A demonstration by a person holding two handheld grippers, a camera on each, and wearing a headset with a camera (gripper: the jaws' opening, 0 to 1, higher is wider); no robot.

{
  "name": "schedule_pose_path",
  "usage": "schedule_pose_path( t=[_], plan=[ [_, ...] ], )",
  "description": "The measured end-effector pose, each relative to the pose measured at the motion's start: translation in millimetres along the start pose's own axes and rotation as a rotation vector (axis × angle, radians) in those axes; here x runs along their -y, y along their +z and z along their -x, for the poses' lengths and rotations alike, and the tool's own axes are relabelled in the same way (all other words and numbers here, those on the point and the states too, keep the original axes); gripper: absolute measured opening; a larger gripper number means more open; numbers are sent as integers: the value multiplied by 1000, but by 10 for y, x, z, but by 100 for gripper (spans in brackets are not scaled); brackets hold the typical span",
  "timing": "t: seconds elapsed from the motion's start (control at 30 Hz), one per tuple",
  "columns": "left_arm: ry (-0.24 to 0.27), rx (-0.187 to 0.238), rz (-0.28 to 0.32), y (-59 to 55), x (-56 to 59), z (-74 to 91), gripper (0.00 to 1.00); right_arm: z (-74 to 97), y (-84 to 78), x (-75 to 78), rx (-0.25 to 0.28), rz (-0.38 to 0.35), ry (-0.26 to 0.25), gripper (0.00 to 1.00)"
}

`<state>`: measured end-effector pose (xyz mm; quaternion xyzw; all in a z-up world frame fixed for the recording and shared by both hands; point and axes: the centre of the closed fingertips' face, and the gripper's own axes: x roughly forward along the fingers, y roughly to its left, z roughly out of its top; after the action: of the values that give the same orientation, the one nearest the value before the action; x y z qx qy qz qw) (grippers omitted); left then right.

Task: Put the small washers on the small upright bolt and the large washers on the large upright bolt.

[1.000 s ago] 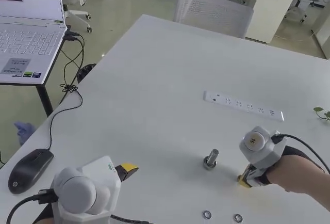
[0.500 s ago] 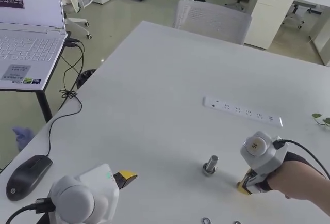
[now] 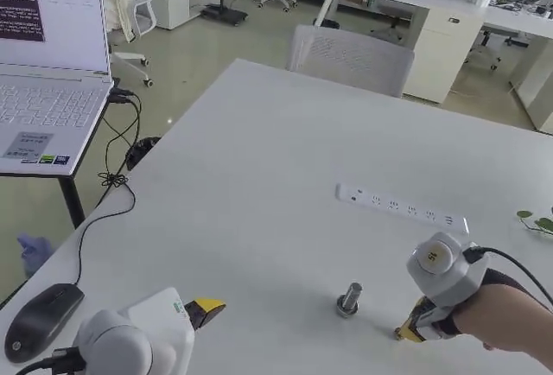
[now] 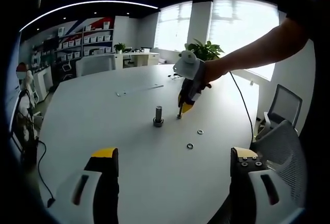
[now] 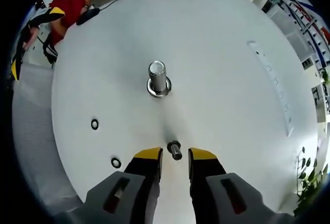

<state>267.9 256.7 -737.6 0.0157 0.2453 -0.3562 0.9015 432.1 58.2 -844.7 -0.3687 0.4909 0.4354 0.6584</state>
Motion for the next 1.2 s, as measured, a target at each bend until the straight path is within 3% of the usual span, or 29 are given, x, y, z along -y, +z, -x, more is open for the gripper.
schedule_pose_path(
  t=[0.2, 0.63, 0.83, 1.0, 1.2],
  plan=[
    [8, -1, -5, 39, -22, 17, 90, 98, 54, 15, 13, 3, -6, 22],
    [19, -12, 2, -21, 33, 38, 95, 242, 71, 25, 7, 18, -14, 22],
    [22, -39, -3, -93, 30, 23, 99, 306, 89, -81, 17, 26, -11, 22],
    [23, -37, 34, -97, 31, 27, 99, 362, 92, -128, 27, 16, -3, 22],
    [23, -37, 29, -121, 73, 20, 100, 411, 51, -236, 21, 27, 0, 22]
  ],
)
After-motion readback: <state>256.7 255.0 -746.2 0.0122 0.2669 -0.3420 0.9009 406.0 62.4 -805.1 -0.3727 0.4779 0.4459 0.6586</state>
